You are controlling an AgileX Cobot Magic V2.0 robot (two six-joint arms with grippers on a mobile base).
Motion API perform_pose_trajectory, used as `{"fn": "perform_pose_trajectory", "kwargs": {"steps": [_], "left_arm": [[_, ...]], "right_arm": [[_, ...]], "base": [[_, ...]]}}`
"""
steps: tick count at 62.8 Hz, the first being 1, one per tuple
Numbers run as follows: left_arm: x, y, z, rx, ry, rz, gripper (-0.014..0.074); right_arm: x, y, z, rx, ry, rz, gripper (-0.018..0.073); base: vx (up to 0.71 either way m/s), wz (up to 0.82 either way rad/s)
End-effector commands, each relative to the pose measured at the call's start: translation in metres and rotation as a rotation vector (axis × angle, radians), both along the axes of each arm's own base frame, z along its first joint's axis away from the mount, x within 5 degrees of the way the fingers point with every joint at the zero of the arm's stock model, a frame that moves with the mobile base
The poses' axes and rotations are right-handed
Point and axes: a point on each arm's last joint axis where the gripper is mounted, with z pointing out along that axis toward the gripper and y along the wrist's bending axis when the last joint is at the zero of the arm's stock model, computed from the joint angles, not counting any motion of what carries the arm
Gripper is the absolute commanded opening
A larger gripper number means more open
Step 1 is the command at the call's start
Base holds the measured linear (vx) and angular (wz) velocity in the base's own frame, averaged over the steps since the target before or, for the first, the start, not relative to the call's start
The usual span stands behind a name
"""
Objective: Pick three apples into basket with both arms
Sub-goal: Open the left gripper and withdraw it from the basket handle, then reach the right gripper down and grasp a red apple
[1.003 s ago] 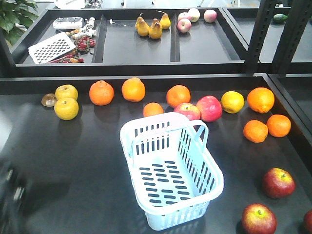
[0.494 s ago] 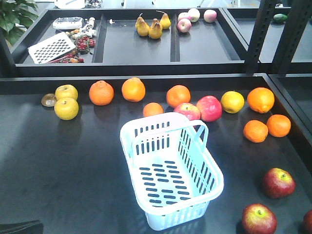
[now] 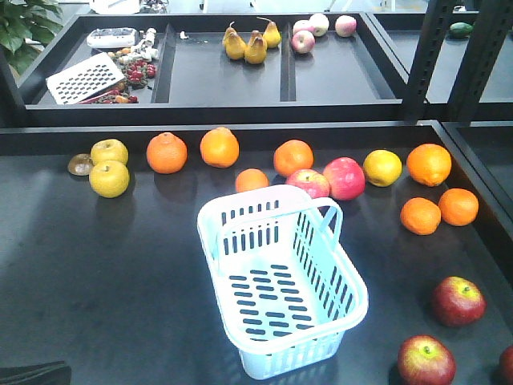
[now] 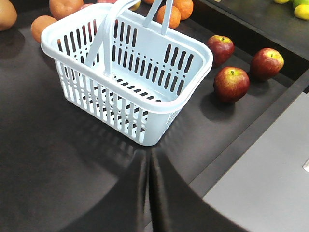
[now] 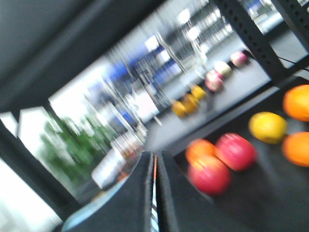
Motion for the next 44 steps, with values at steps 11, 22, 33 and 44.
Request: {"fn": "perform_pose_trajectory", "kwargs": {"steps": [11, 22, 33, 44], "left_arm": [[0.004, -0.001, 0.013, -0.068, -0.044, 0.038, -0.0006], [0.004, 0.0, 0.013, -0.07, -0.049, 0.041, -0.0006], [0.004, 0.0, 0.013, -0.07, -0.049, 0.041, -0.0006], [0.005, 0.0, 0.014, -0.072, -0.053, 0.044, -0.0006]], "right_arm": [[0.03, 0.002, 0.053, -0.436, 0.454, 0.089, 0.0037], [0.079, 0.012, 0.046, -0.546, 0.636, 0.24, 0.0331], [0.119, 0.014, 0.019, -0.612, 0.761, 0.294, 0.0679], [0.144, 0.014, -0.013, -0.628, 0.931, 0.344, 0.0721]], "base": [[0.0, 0.0], [0.0, 0.0], [0.0, 0.0], [0.0, 0.0]]}}
